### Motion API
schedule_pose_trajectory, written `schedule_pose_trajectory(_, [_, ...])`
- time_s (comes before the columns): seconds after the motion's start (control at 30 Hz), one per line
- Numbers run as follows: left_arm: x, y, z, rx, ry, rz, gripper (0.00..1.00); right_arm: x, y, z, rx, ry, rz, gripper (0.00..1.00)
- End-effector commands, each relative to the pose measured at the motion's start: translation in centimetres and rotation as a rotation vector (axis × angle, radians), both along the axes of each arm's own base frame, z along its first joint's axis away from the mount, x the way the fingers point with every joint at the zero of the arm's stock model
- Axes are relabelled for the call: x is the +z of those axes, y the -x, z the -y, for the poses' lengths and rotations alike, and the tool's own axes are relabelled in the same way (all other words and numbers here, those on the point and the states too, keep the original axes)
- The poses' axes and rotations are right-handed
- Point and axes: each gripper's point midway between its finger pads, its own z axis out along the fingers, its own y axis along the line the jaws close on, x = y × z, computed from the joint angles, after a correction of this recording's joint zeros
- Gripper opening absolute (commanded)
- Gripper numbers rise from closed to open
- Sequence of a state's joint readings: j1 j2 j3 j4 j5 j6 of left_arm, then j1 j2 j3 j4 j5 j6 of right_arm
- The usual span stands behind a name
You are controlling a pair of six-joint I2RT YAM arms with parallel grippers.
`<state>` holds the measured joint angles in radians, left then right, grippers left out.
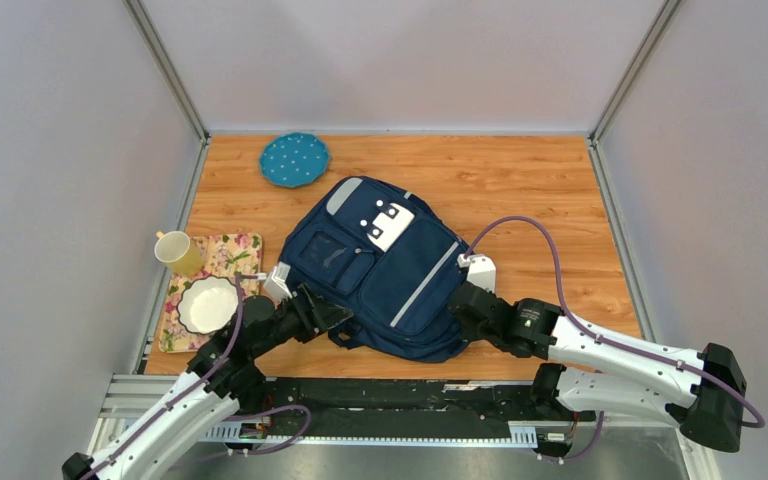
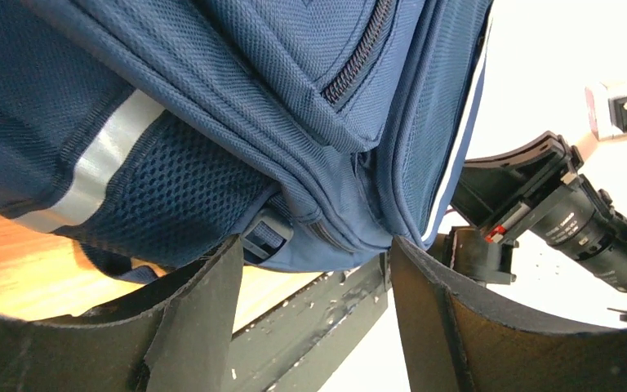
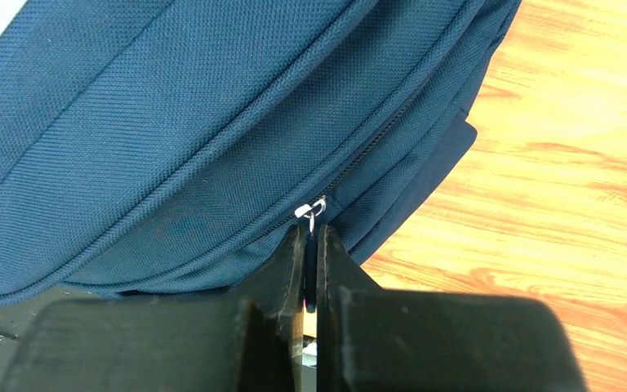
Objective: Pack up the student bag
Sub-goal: Zip the student bag at the center of the board.
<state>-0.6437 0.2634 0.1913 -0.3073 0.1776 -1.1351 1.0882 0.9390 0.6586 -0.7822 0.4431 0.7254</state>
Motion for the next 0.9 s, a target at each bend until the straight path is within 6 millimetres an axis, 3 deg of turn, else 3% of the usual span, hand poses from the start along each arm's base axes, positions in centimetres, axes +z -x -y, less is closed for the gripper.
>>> schedule_pose_trajectory(0.0, [0.5, -0.2, 1.3, 0.041, 0.039, -0.034, 0.73, 0.4, -0.5, -0.8, -0.006, -0.038, 0.021, 0.0])
schedule_pose_trajectory(0.07, [0.2, -0.7, 1.6, 0.088, 0.023, -0.025, 0.73, 0.4, -0.6, -0.9, -0.008, -0.039, 0.022, 0.0])
schedule_pose_trajectory(0.13, [0.6, 0.1, 3.1, 0.055, 0.048, -0.002, 0.73, 0.5, -0.7, -1.0, -0.012, -0.043, 0.024, 0.0])
schedule_pose_trajectory(0.17, [-0.5, -0.1, 3.1, 0.094, 0.035, -0.02, 0.73, 0.6, -0.7, -1.0, -0.013, -0.041, 0.026, 0.0])
schedule_pose_trajectory(0.27, [-0.8, -0.1, 4.1, 0.13, 0.077, 0.004, 0.74, 0.7, -0.8, -1.2, -0.015, -0.051, 0.026, 0.0])
schedule_pose_trajectory(0.33, [0.5, -0.4, 5.0, 0.143, 0.143, 0.05, 0.74, 0.7, -0.7, -1.3, -0.011, -0.053, 0.023, 0.0])
schedule_pose_trajectory(0.4, [0.2, -1.0, 5.1, 0.179, 0.139, 0.064, 0.74, 0.5, -0.6, -1.4, -0.007, -0.058, 0.016, 0.0])
schedule_pose_trajectory(0.6, [2.5, -1.1, 7.4, 0.171, 0.251, 0.075, 0.75, 0.2, -0.4, -1.8, 0.007, -0.06, -0.001, 0.0])
schedule_pose_trajectory(0.8, [3.3, -1.4, 8.3, 0.185, 0.291, 0.065, 0.75, 0.3, -0.3, -2.0, 0.017, -0.07, -0.003, 0.0])
schedule_pose_trajectory(0.87, [3.4, -1.8, 8.2, 0.203, 0.279, 0.083, 0.57, 0.2, -0.3, -2.2, 0.022, -0.075, -0.004, 0.0])
